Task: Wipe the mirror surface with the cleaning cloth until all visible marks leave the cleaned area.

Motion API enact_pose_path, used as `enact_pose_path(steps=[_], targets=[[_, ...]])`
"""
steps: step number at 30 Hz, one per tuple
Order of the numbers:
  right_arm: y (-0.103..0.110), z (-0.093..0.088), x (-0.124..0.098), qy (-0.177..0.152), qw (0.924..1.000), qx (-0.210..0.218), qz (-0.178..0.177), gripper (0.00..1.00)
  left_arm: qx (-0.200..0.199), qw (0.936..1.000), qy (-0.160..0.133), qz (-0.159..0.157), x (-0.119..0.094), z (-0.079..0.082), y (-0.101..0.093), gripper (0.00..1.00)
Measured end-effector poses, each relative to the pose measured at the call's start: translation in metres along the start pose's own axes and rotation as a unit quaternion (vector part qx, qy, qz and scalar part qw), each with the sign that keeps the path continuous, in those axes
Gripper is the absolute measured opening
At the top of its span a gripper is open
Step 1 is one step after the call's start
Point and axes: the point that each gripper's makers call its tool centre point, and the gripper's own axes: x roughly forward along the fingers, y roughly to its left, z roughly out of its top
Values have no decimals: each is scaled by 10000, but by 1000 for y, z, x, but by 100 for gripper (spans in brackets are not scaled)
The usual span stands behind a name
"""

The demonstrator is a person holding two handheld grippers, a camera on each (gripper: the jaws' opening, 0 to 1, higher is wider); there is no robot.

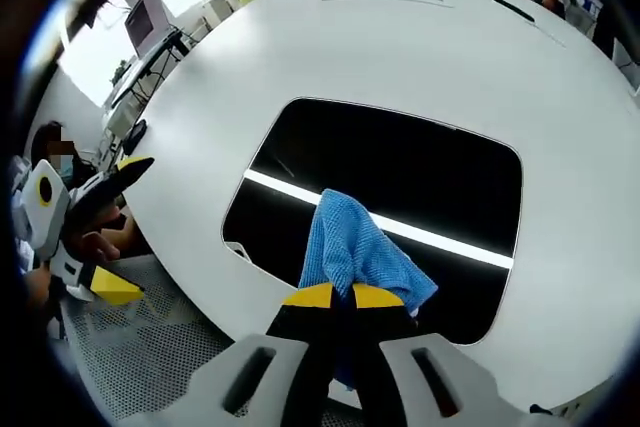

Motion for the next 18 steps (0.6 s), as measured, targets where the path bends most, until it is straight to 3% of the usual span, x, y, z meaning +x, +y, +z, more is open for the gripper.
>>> enact_pose_path(steps=[18], targets=[[-7,3,0,54,9999,66,-88,0,3,10000,1,1,0,0,0,97]])
